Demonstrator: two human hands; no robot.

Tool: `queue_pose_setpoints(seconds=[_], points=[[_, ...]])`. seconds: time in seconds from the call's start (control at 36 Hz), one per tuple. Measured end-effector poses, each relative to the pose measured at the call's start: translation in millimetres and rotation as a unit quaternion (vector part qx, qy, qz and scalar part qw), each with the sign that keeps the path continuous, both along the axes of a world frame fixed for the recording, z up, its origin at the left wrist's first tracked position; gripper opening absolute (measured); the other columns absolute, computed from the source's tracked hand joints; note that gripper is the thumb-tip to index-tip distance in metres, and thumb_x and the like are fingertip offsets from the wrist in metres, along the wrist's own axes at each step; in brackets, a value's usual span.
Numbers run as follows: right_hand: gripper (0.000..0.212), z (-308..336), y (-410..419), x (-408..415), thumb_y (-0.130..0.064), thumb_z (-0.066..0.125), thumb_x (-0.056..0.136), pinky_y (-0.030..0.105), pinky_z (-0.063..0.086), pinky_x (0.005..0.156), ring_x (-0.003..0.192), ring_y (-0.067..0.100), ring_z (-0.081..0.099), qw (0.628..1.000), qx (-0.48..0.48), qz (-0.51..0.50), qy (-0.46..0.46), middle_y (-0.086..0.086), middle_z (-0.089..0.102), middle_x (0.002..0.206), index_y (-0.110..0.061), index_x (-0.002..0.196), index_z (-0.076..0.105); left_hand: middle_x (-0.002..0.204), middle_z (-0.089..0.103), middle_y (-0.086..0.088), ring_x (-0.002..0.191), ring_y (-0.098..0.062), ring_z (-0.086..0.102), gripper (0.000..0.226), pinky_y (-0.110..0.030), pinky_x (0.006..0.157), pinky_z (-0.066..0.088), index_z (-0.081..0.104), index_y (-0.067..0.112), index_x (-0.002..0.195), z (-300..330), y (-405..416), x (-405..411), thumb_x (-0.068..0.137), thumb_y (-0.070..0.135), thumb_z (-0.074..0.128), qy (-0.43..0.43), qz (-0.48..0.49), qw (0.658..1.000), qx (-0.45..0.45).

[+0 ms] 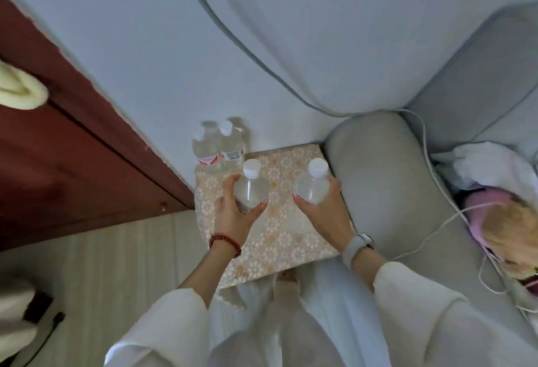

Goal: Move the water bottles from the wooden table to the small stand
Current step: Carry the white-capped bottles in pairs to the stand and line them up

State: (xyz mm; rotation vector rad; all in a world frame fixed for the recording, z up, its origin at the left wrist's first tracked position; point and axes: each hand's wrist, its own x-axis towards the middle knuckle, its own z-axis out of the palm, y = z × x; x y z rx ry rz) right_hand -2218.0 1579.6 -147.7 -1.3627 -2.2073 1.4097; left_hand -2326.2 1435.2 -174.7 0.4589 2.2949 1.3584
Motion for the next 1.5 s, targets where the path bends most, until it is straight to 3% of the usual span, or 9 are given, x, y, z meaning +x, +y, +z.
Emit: queue_pose_setpoints(seconds=[0.22,0.42,0.53,0.64,0.75,1.0,1.14,1.28,1.5], points=[[0.073,-80.7,65.9,-61.9,-0.027,0.073,0.076,0.023,0.042,0.074,0.097,0.016,0.052,1.000,0.016,-0.008,-0.002,-0.001,0.052,0.117,-0.014,0.132,0.028,0.104,0.043,0.019,0.101,-0.010,0.045,0.073,-0.026,0.081,0.042,0.032,0.018,0.133,-67.3,90.9,-50.0,0.073,0.012,0.074,-0.018,-0.033,0.999,0.031],[0.077,-117.4,87.8,-82.9,-0.024,0.074,0.075,0.024,0.041,0.086,0.113,0.016,0.047,0.998,-0.006,-0.016,0.055,0.005,0.048,0.130,-0.014,0.134,0.026,0.131,0.038,0.008,0.118,-0.007,0.035,0.072,-0.021,0.092,0.037,0.029,0.021,0.137,-101.1,124.7,-68.9,0.077,0.020,0.070,0.007,-0.039,0.999,0.019],[0.078,-121.0,91.8,-72.8,-0.020,0.075,0.074,0.003,0.040,0.085,0.114,0.012,0.044,0.996,-0.031,0.003,0.081,-0.002,0.043,0.125,-0.016,0.134,0.025,0.130,0.035,0.016,0.118,-0.002,0.035,0.072,-0.014,0.092,0.035,0.028,0.025,0.138,-102.9,124.6,-64.6,0.079,0.015,0.068,0.010,-0.035,0.999,0.016],[0.087,-123.6,91.3,-53.5,-0.020,0.074,0.074,0.036,0.039,0.107,0.126,0.015,0.040,0.993,-0.085,0.058,0.064,-0.002,0.041,0.135,-0.024,0.139,0.017,0.144,0.026,0.014,0.133,-0.013,0.029,0.083,-0.048,0.104,0.040,0.014,0.050,0.135,-103.5,113.8,-56.3,0.082,0.010,0.064,0.006,-0.040,0.999,0.008],[0.089,-124.7,83.9,-44.3,-0.023,0.071,0.077,0.046,0.029,0.114,0.137,0.019,0.030,0.985,-0.144,0.078,0.048,-0.002,0.030,0.146,-0.029,0.142,0.011,0.148,0.032,0.000,0.132,-0.020,0.036,0.086,-0.045,0.098,0.046,0.010,0.047,0.139,-96.1,107.7,-48.5,0.083,0.008,0.063,-0.060,0.013,0.998,0.010],[0.066,-117.3,79.5,-68.1,-0.016,0.072,0.077,0.009,0.045,0.075,0.106,0.012,0.050,0.990,-0.116,-0.010,0.076,-0.015,0.045,0.109,-0.015,0.129,0.031,0.141,0.043,0.000,0.122,-0.022,0.049,0.067,-0.040,0.097,0.046,0.033,0.030,0.138,-97.3,109.4,-44.1,0.082,0.013,0.065,-0.148,0.093,0.983,0.061],[0.064,-121.5,80.3,-96.1,-0.022,0.074,0.075,0.023,0.048,0.084,0.108,0.021,0.057,0.988,-0.126,-0.020,0.087,0.001,0.051,0.120,-0.016,0.123,0.031,0.136,0.048,0.003,0.120,-0.019,0.051,0.061,-0.048,0.097,0.047,0.035,0.038,0.135,-102.9,120.5,-58.9,0.080,0.032,0.061,-0.115,0.094,0.987,0.059],[0.059,-121.6,80.1,-118.1,-0.021,0.072,0.077,0.009,0.043,0.069,0.093,0.006,0.053,0.986,-0.131,-0.024,0.102,-0.013,0.047,0.103,-0.018,0.117,0.030,0.142,0.043,0.002,0.124,-0.020,0.048,0.060,-0.049,0.100,0.045,0.034,0.030,0.138,-107.1,127.4,-70.6,0.085,0.024,0.061,-0.108,0.129,0.983,0.077],[0.054,-126.1,84.9,-136.5,-0.015,0.062,0.084,0.018,0.044,0.085,0.111,0.013,0.046,0.983,-0.150,-0.017,0.108,0.003,0.041,0.122,-0.012,0.126,0.028,0.130,0.057,-0.001,0.117,-0.014,0.054,0.063,-0.028,0.095,0.045,0.032,0.032,0.138,-104.7,138.8,-95.9,0.084,0.020,0.062,-0.064,0.171,0.982,0.044]])
